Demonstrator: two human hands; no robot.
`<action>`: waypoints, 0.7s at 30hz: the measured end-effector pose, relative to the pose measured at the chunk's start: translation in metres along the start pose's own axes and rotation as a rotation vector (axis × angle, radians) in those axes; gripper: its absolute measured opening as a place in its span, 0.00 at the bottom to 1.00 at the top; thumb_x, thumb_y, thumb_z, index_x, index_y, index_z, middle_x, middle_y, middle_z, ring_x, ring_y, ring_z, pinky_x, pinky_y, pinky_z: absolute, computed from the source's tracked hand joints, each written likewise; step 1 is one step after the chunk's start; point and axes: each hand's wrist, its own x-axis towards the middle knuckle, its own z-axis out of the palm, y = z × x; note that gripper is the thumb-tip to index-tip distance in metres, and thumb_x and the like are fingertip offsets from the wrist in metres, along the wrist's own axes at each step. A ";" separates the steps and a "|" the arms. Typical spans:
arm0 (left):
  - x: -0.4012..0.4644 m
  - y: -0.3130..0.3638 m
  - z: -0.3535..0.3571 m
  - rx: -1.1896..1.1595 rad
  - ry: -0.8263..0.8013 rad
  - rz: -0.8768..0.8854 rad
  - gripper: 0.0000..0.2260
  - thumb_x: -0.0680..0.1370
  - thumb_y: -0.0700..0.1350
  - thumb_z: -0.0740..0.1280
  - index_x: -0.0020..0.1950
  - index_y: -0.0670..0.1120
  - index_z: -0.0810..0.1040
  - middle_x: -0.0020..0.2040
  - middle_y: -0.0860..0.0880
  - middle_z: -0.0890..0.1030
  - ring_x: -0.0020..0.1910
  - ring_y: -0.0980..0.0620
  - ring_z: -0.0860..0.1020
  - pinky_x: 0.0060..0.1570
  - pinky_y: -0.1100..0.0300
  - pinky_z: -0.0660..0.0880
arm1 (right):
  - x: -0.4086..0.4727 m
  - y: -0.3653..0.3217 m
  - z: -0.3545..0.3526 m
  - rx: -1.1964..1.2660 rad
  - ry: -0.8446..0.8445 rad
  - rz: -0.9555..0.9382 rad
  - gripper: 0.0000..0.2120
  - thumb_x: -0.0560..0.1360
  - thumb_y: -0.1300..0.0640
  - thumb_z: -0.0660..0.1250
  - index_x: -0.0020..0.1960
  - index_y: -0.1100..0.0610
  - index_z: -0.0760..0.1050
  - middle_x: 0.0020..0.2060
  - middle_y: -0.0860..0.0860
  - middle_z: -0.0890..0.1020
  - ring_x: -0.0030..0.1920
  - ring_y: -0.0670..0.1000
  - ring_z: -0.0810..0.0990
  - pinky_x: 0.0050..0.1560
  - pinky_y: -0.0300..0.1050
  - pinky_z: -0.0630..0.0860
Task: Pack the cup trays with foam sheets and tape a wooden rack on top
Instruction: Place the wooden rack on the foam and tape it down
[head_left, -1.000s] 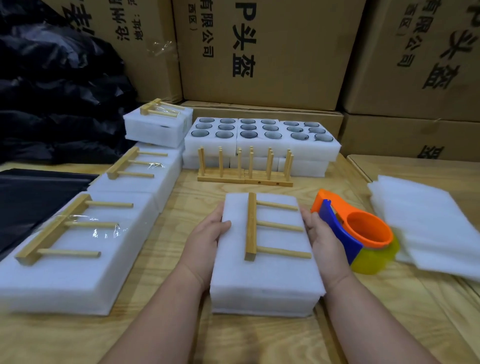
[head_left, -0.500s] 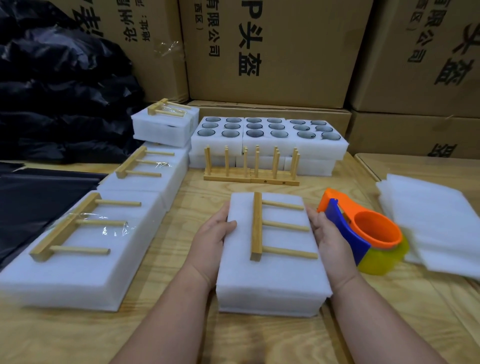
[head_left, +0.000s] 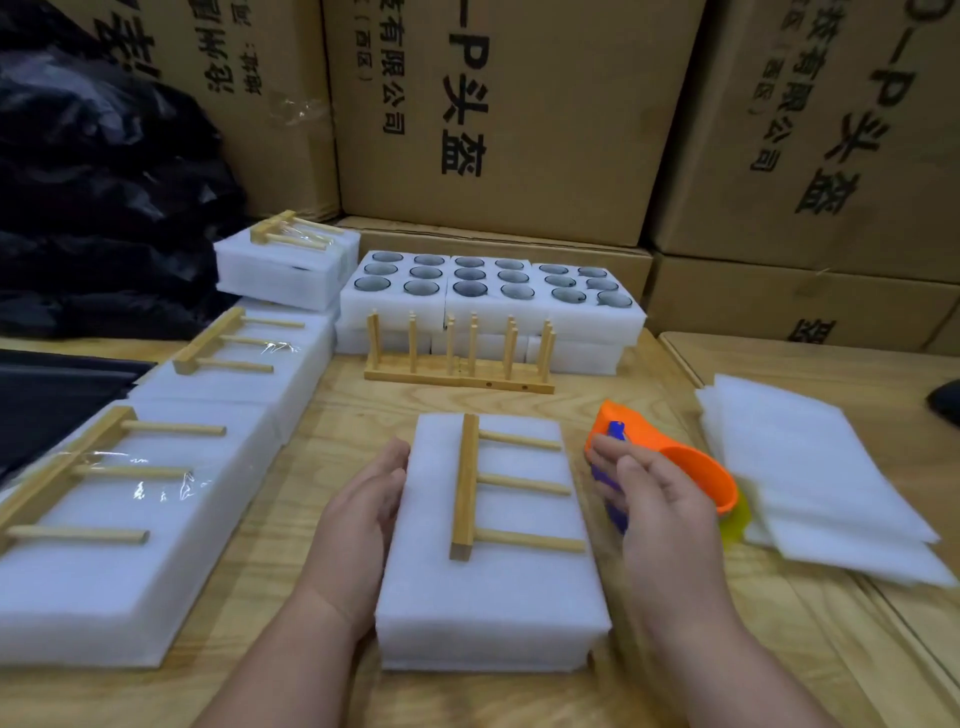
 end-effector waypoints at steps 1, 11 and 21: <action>-0.001 -0.002 -0.001 0.004 0.016 -0.001 0.14 0.77 0.41 0.63 0.50 0.53 0.88 0.47 0.52 0.87 0.44 0.56 0.85 0.39 0.63 0.81 | 0.002 -0.010 -0.009 -0.073 0.056 -0.117 0.10 0.81 0.58 0.64 0.51 0.52 0.84 0.48 0.46 0.88 0.50 0.41 0.85 0.52 0.35 0.79; -0.003 0.000 0.000 0.100 0.170 -0.050 0.17 0.82 0.35 0.59 0.66 0.49 0.78 0.52 0.58 0.87 0.49 0.61 0.85 0.40 0.62 0.80 | 0.060 -0.025 -0.050 -1.474 -0.233 0.037 0.26 0.72 0.30 0.64 0.37 0.53 0.72 0.31 0.49 0.77 0.34 0.49 0.77 0.30 0.45 0.67; -0.013 0.009 0.009 0.000 0.214 -0.059 0.16 0.84 0.39 0.60 0.71 0.44 0.75 0.55 0.52 0.87 0.51 0.57 0.85 0.48 0.58 0.77 | 0.070 -0.047 -0.039 -1.203 -0.139 0.190 0.18 0.76 0.43 0.68 0.41 0.58 0.75 0.37 0.53 0.79 0.37 0.53 0.78 0.33 0.44 0.67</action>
